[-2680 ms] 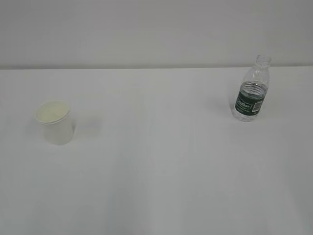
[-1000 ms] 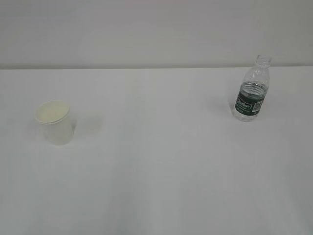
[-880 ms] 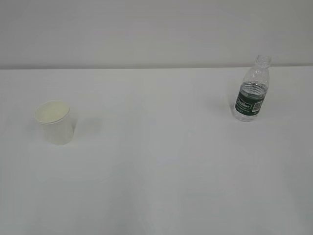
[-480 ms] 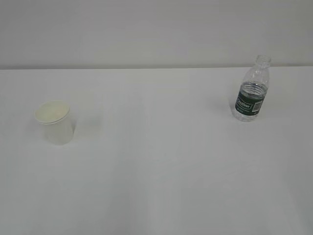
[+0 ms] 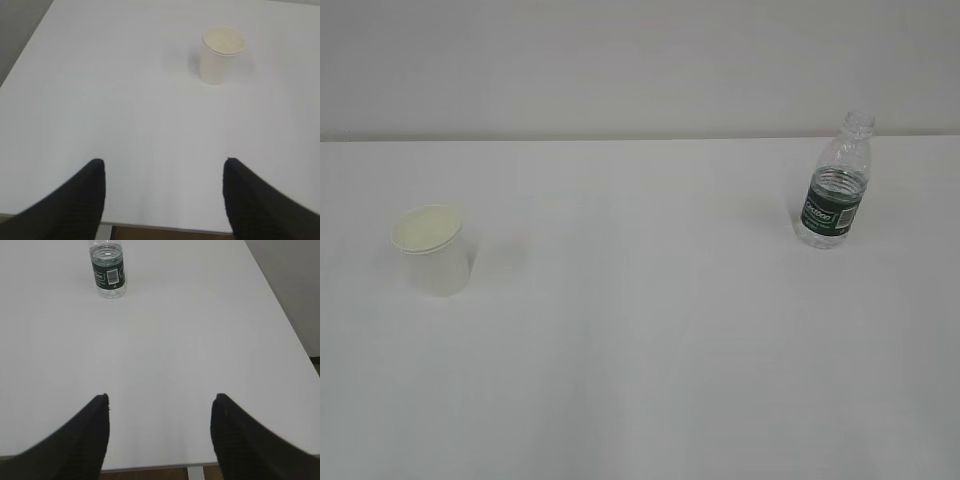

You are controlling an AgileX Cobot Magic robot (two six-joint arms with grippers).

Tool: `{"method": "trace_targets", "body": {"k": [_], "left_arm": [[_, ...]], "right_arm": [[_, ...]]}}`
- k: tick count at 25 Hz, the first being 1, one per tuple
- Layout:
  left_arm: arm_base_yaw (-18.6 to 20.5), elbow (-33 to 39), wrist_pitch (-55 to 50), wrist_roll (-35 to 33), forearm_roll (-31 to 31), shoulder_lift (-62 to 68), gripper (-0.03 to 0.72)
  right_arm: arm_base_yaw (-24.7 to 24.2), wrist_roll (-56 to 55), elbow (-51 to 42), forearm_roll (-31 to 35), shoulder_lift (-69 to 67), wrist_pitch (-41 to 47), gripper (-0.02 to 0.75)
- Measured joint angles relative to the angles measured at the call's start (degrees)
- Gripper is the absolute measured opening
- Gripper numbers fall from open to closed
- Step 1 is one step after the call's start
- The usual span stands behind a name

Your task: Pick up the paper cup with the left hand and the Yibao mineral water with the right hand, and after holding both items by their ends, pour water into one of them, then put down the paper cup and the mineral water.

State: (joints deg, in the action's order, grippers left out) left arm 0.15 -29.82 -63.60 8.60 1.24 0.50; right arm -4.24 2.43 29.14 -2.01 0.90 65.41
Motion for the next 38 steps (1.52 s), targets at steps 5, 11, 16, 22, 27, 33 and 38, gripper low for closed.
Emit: {"method": "trace_targets", "body": {"k": [5,11,16,22,27,33,38], "left_arm": [[0.0,0.0,0.0,0.0,0.0,0.0,0.49],[0.0,0.0,0.0,0.0,0.0,0.0,0.457],[0.0,0.0,0.0,0.0,0.0,0.0,0.455],[-0.9,-0.5,2.2,-1.7,-0.4,0.0,0.449],[-2.1,-1.2,9.5,-3.2,-1.9,0.1,0.446],[-2.1,-1.2,13.2,-4.5,-2.0,4.8,0.428],[-2.1,-1.2,21.5,-4.7,-2.0,10.3,0.428]], "right_arm": [[0.0,0.0,0.0,0.0,0.0,0.0,0.486],[0.0,0.0,0.0,0.0,0.0,0.0,0.486],[0.0,0.0,0.0,0.0,0.0,-0.1,0.486],[0.0,0.0,0.1,0.0,0.0,-0.5,0.486],[0.0,0.0,0.6,0.0,0.0,-1.9,0.486],[0.0,0.0,1.0,2.0,0.0,-10.7,0.486],[0.0,0.0,1.0,2.6,-4.0,-19.3,0.486]]}}
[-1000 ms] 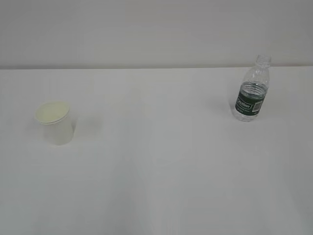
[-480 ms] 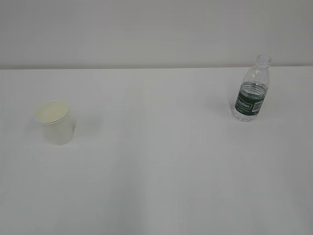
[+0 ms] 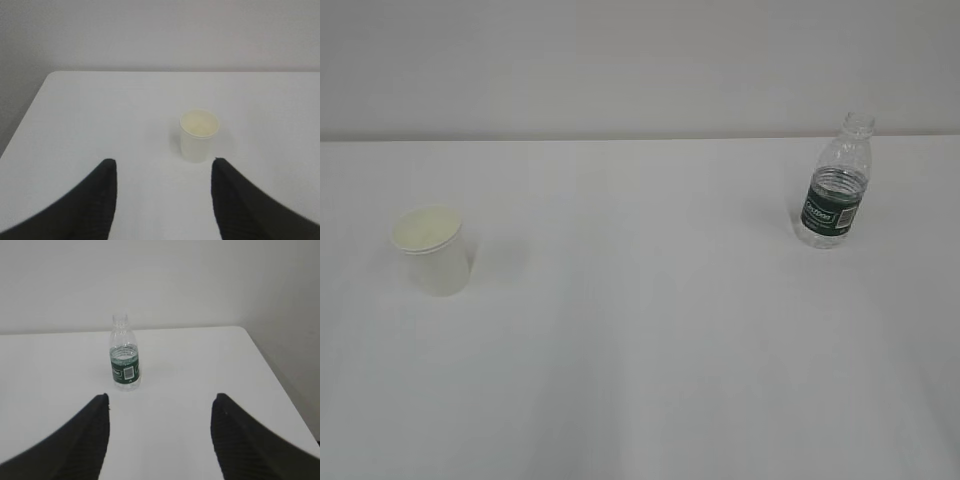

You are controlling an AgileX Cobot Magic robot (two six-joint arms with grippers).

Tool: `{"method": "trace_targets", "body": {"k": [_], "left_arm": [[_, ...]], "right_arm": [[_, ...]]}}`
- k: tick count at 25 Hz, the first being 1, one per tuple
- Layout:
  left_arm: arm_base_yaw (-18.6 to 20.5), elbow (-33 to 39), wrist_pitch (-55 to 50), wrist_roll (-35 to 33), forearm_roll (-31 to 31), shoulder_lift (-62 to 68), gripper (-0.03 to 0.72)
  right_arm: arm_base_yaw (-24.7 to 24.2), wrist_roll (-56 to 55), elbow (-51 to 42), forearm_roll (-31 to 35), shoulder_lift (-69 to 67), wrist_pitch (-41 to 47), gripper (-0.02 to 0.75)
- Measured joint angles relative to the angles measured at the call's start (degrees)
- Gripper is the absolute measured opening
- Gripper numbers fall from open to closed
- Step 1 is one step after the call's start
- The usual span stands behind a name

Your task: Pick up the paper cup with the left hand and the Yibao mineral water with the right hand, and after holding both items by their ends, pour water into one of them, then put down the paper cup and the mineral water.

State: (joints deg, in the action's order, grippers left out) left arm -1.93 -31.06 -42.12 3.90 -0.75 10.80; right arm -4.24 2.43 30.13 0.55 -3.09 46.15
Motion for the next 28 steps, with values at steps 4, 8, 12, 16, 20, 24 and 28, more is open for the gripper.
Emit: {"method": "trace_targets", "body": {"k": [4,8,12,16,20,24,28], "left_arm": [[0.0,0.0,3.8,0.0,0.1,2.2,0.428],[0.0,0.0,6.8,-0.1,1.8,2.9,0.426],[0.0,0.0,9.6,-0.1,2.4,3.7,0.425],[-0.1,0.0,14.6,-0.1,2.4,5.0,0.425],[-1.1,0.0,18.2,-0.1,2.5,7.7,0.424],[-1.9,0.0,22.1,-0.1,2.5,10.7,0.421],[-2.0,0.0,24.9,-0.1,2.5,13.3,0.421]], "right_arm": [[0.0,0.0,0.0,0.5,-2.6,-6.8,0.486],[0.0,0.0,0.0,0.5,-3.8,-13.4,0.486],[0.0,0.0,0.0,0.8,-5.5,-18.2,0.486],[0.0,0.0,0.0,0.9,-7.3,-23.9,0.486],[0.0,0.0,0.0,1.0,-9.7,-26.7,0.486],[0.0,0.0,0.0,1.0,-12.0,-30.1,0.486],[0.0,0.1,0.0,1.0,-14.9,-33.1,0.486]]}}
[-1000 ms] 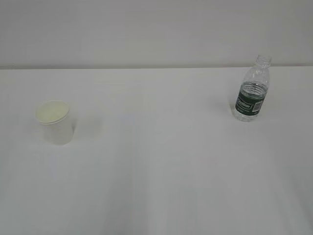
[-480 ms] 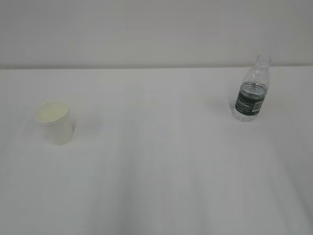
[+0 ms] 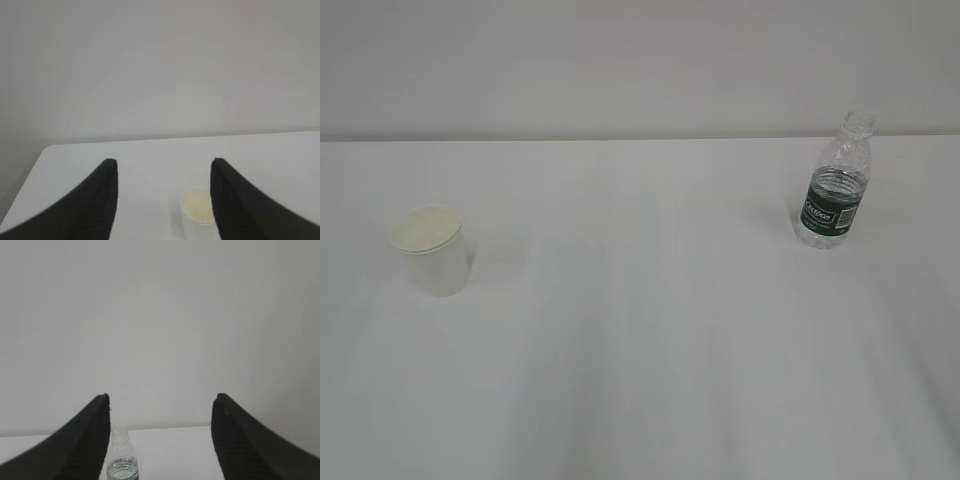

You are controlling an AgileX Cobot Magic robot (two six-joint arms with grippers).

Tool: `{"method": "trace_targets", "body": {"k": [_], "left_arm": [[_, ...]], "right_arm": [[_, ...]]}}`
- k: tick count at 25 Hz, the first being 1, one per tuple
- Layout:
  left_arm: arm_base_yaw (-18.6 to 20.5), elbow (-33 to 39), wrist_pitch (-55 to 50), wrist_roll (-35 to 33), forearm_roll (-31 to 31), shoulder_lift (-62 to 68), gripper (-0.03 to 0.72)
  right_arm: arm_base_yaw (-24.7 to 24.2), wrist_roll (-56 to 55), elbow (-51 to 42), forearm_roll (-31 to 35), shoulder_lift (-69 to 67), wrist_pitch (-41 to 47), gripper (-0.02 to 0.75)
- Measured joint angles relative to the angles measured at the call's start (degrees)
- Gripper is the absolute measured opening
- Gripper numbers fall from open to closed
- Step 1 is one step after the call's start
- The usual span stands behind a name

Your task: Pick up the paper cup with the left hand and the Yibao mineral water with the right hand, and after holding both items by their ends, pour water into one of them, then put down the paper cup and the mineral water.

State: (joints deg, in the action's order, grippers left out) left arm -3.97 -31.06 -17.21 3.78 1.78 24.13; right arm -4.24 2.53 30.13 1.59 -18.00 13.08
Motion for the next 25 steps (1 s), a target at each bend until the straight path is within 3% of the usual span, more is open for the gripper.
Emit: {"method": "trace_targets", "body": {"k": [19,25], "left_arm": [[0.0,0.0,2.0,0.0,0.0,8.4,0.384],[0.0,1.6,7.9,0.0,-2.6,12.1,0.382]], "right_arm": [[0.0,2.8,0.0,-2.6,-14.4,-9.5,0.484],[0.0,2.8,0.0,-2.9,-17.6,-11.0,0.483]]}}
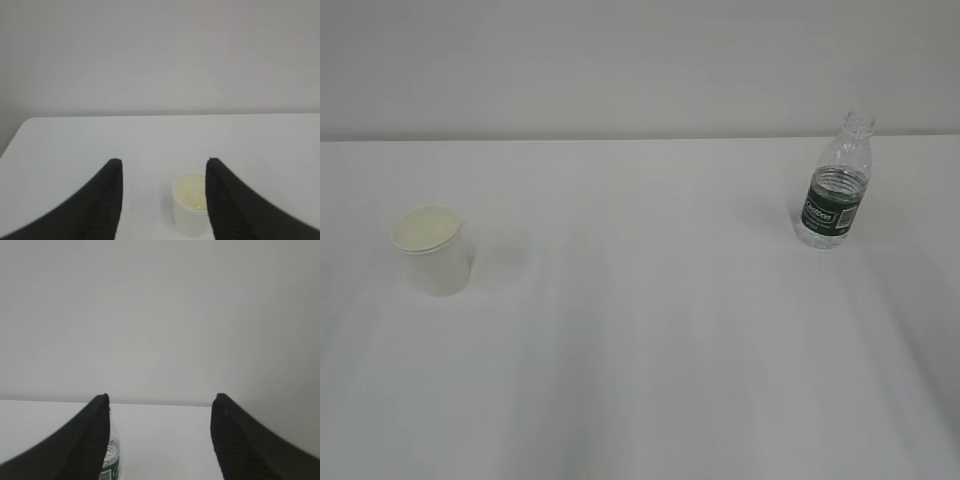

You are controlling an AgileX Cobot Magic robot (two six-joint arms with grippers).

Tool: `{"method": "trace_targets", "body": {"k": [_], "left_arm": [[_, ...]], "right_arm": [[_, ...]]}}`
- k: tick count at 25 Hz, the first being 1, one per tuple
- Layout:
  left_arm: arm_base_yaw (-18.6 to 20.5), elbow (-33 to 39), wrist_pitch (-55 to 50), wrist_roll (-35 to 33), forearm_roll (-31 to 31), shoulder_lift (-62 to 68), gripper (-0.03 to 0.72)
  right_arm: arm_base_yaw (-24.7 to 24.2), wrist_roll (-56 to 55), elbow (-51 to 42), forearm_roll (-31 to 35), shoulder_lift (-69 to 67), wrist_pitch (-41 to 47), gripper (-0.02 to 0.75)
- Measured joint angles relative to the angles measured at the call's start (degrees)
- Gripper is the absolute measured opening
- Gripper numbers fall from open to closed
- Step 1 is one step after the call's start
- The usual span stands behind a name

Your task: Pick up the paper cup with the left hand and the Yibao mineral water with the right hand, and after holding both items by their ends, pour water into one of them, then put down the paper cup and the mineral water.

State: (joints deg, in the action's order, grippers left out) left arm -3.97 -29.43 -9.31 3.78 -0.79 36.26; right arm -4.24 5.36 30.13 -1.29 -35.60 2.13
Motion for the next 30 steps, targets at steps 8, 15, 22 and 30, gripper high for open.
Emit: {"method": "trace_targets", "body": {"k": [8,15,22,30], "left_arm": [[0.0,3.8,4.7,0.0,-1.6,2.1,0.364],[0.0,4.7,8.4,0.0,-1.6,4.3,0.361],[-0.1,4.7,14.8,0.0,-1.6,10.2,0.356],[-6.6,4.7,21.1,0.0,-1.6,17.3,0.351]], "right_arm": [[0.0,0.0,0.0,-0.7,-1.5,-1.1,0.483],[4.0,0.0,0.0,-2.3,-6.4,-2.1,0.483],[5.8,-2.6,0.0,-2.5,-13.6,-8.9,0.482],[5.8,-3.5,-1.3,-2.5,-19.4,-15.8,0.482]]}}
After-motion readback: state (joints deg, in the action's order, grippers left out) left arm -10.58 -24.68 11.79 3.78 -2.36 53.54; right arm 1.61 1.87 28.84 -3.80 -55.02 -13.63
